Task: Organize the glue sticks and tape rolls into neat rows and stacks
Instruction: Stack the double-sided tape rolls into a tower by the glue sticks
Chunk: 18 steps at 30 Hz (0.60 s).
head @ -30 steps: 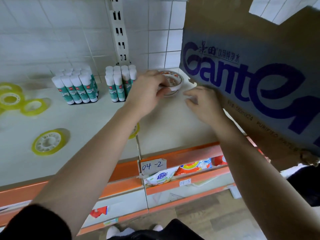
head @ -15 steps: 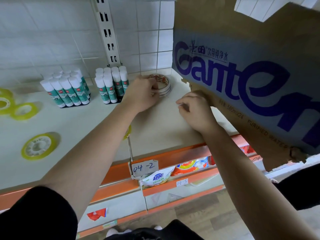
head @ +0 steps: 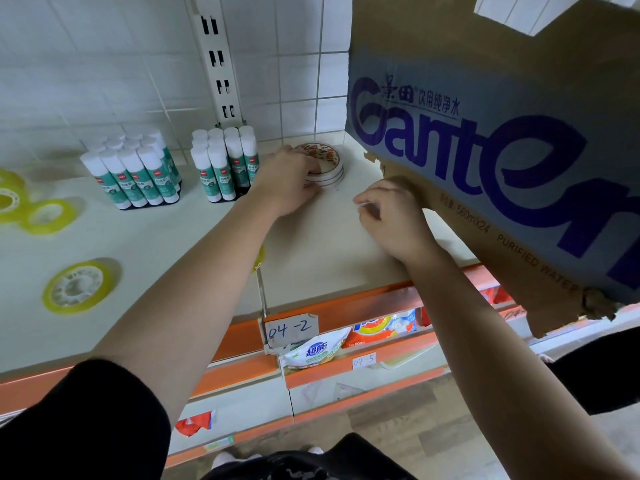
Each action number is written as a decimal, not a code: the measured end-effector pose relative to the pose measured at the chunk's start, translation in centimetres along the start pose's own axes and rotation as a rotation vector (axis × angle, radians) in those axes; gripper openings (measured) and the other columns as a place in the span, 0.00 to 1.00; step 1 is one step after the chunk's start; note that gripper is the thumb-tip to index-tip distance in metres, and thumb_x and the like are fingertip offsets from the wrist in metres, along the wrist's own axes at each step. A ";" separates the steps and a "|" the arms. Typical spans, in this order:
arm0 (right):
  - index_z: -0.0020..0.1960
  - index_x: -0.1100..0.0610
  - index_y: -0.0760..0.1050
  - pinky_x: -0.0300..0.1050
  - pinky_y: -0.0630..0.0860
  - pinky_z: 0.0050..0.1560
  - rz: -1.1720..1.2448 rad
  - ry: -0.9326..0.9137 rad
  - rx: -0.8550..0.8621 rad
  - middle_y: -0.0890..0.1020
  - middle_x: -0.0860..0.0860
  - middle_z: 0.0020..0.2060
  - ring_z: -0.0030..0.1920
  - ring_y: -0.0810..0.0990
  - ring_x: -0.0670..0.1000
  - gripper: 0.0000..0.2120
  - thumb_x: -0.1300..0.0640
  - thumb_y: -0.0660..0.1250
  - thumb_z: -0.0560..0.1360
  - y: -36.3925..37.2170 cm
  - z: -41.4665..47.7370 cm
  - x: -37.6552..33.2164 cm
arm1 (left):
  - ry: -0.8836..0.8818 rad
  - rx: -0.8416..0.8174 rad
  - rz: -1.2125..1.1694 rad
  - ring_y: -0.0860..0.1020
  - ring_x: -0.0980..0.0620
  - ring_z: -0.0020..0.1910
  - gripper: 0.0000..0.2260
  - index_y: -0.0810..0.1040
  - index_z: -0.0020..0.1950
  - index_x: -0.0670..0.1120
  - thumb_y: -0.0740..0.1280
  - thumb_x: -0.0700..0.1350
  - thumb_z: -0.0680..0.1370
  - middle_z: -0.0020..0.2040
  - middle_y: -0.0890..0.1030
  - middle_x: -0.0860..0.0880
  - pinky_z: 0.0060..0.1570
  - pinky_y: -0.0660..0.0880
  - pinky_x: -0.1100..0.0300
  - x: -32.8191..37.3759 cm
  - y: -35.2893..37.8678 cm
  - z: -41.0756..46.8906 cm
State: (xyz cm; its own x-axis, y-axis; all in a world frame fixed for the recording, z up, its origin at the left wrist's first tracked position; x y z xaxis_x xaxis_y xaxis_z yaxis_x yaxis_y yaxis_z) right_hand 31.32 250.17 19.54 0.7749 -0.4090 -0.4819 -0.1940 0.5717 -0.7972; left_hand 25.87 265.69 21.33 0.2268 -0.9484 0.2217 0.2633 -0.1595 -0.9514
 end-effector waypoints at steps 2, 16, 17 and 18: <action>0.57 0.62 0.81 0.41 0.76 0.53 -0.004 0.004 -0.005 0.80 0.54 0.52 0.51 0.78 0.50 0.11 0.65 0.65 0.76 0.0 0.0 0.0 | 0.004 -0.005 0.008 0.73 0.39 0.59 0.12 0.81 0.58 0.44 0.68 0.45 0.76 0.56 0.80 0.41 0.56 0.72 0.47 0.1 0.0 0.0; 0.62 0.59 0.79 0.39 0.72 0.54 0.008 0.032 -0.009 0.80 0.54 0.56 0.53 0.78 0.51 0.14 0.61 0.66 0.77 -0.3 0.0 -0.9 | 0.062 0.060 -0.039 0.73 0.38 0.62 0.20 0.77 0.66 0.44 0.71 0.47 0.75 0.61 0.76 0.41 0.57 0.73 0.45 1.2 -1.4 -1.0; 0.62 0.59 0.79 0.38 0.71 0.54 0.014 0.018 0.005 0.80 0.54 0.56 0.54 0.78 0.51 0.14 0.61 0.66 0.77 -0.6 0.2 -1.3 | 0.086 0.108 -0.068 0.74 0.38 0.60 0.20 0.77 0.65 0.42 0.71 0.46 0.75 0.59 0.77 0.41 0.54 0.75 0.46 1.4 -2.2 -1.7; 0.62 0.59 0.79 0.37 0.70 0.54 0.019 -0.002 0.023 0.80 0.54 0.56 0.54 0.78 0.51 0.14 0.60 0.66 0.77 -0.9 0.3 -1.9 | 0.106 0.161 -0.076 0.75 0.38 0.57 0.18 0.78 0.64 0.41 0.70 0.45 0.75 0.57 0.77 0.41 0.51 0.75 0.47 1.5 -3.1 -2.5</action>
State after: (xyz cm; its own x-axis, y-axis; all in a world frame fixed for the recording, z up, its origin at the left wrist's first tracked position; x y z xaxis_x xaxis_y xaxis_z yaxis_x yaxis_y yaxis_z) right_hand 30.25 250.66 21.31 0.7725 -0.3962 -0.4963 -0.1949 0.5959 -0.7790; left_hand 23.04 264.04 24.10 0.1031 -0.9600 0.2603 0.4241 -0.1943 -0.8845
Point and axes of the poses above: each hand's wrist, its own z-axis towards the middle knuckle, its own y-axis out of the palm, x = y × z, the point moved 8 cm from there along z, towards the middle knuckle
